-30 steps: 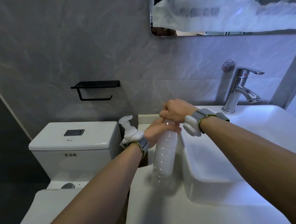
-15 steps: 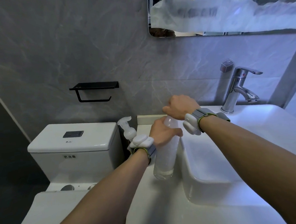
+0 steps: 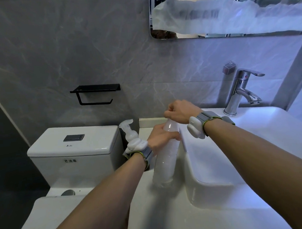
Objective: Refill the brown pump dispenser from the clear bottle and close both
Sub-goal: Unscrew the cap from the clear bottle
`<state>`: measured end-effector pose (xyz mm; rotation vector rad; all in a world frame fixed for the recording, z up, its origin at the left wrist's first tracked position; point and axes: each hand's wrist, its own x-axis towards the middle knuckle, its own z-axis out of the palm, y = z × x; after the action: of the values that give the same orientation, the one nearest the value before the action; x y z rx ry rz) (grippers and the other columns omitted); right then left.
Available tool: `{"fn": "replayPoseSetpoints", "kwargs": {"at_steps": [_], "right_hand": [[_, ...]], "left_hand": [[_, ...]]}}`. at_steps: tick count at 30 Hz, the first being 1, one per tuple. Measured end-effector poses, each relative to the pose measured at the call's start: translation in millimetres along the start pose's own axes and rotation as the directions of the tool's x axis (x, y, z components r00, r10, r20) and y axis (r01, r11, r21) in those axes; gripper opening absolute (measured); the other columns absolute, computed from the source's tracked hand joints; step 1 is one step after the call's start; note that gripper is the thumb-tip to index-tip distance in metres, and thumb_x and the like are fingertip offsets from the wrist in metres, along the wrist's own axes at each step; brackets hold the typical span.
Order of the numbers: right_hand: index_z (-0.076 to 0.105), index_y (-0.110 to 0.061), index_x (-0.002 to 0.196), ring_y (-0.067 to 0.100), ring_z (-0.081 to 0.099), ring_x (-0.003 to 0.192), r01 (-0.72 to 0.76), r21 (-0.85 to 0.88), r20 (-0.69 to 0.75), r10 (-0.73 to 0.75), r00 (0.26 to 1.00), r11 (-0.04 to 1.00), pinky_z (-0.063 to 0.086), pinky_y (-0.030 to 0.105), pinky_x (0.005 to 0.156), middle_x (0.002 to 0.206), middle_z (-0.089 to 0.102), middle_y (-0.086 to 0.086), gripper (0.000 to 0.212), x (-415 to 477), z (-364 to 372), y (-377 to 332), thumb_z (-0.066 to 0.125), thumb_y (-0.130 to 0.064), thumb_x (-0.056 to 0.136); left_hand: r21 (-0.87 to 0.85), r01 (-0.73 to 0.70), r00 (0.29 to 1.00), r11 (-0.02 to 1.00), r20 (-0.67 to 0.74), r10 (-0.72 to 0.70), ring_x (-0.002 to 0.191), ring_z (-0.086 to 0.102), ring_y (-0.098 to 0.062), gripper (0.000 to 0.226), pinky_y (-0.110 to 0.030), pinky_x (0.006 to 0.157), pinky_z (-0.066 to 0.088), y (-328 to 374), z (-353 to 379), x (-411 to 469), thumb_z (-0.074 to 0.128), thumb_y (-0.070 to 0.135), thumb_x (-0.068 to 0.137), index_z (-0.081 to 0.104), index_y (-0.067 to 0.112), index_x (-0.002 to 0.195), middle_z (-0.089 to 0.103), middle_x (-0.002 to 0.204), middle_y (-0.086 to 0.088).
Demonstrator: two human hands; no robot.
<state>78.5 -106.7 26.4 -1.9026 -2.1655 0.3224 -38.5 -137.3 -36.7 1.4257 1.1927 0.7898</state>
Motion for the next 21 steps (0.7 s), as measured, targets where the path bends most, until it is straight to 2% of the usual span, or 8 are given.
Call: {"fn": "replayPoseSetpoints", "kwargs": {"at_steps": [2,6,9,13,16,21], "right_hand": [[0.061,-0.011,0.077,0.026,0.054,0.075,0.010,0.013,-0.009,-0.010,1.000,1.000,0.038,0.028,0.061,0.080,0.060,0.009,0.027,-1,-2,-1,0.052,-0.035,0.086],[0.065,-0.007,0.088,0.029,0.056,0.085,0.037,0.011,-0.024,-0.036,0.999,0.999,0.040,0.028,0.069,0.091,0.064,0.011,0.030,-1,-5,-3,0.054,-0.035,0.089],[0.061,-0.018,0.086,0.024,0.053,0.086,0.054,0.041,-0.014,-0.053,0.998,0.998,0.038,0.028,0.073,0.093,0.059,0.005,0.023,-1,-5,-1,0.054,-0.039,0.091],[0.067,-0.017,0.108,0.021,0.053,0.088,0.057,0.078,0.014,-0.058,0.998,0.995,0.040,0.027,0.077,0.099,0.060,0.005,0.030,-2,-4,1,0.054,-0.040,0.093],[0.068,-0.018,0.111,0.020,0.055,0.089,0.072,0.100,0.010,-0.073,0.997,0.992,0.041,0.025,0.079,0.110,0.067,0.009,0.028,-1,-5,0,0.056,-0.035,0.092],[0.068,-0.018,0.112,0.022,0.058,0.090,0.069,0.133,-0.057,-0.062,0.996,0.989,0.041,0.024,0.080,0.111,0.068,0.011,0.027,1,-3,4,0.055,-0.033,0.093]], "left_hand": [[0.029,-0.019,0.999,0.999,-0.047,0.021,0.068,0.048,-0.015,0.017,-0.025,0.059,0.038,-1,2,2,0.073,0.013,0.072,0.057,0.015,0.077,0.051,0.074,0.000],[0.045,-0.036,0.992,0.998,-0.120,0.041,0.076,0.050,-0.019,0.020,-0.026,0.060,0.039,-1,4,7,0.075,0.013,0.069,0.060,0.013,0.083,0.055,0.082,-0.002],[0.034,-0.024,0.991,0.999,-0.133,0.028,0.078,0.052,-0.020,0.020,-0.026,0.061,0.039,-4,5,11,0.076,0.017,0.063,0.060,0.018,0.076,0.056,0.082,-0.001],[0.011,0.033,0.989,0.999,-0.141,-0.031,0.078,0.054,-0.021,0.016,-0.028,0.066,0.042,-6,7,12,0.074,0.018,0.058,0.059,0.019,0.065,0.057,0.076,0.000],[0.013,0.061,0.985,0.998,-0.161,-0.058,0.079,0.055,-0.022,0.015,-0.030,0.071,0.046,-8,7,13,0.074,0.016,0.061,0.061,0.017,0.069,0.059,0.080,-0.002],[-0.026,0.021,0.984,0.999,-0.179,-0.025,0.072,0.052,-0.022,0.019,-0.029,0.066,0.042,-11,9,10,0.071,0.019,0.057,0.062,0.013,0.072,0.058,0.074,-0.003]]}}
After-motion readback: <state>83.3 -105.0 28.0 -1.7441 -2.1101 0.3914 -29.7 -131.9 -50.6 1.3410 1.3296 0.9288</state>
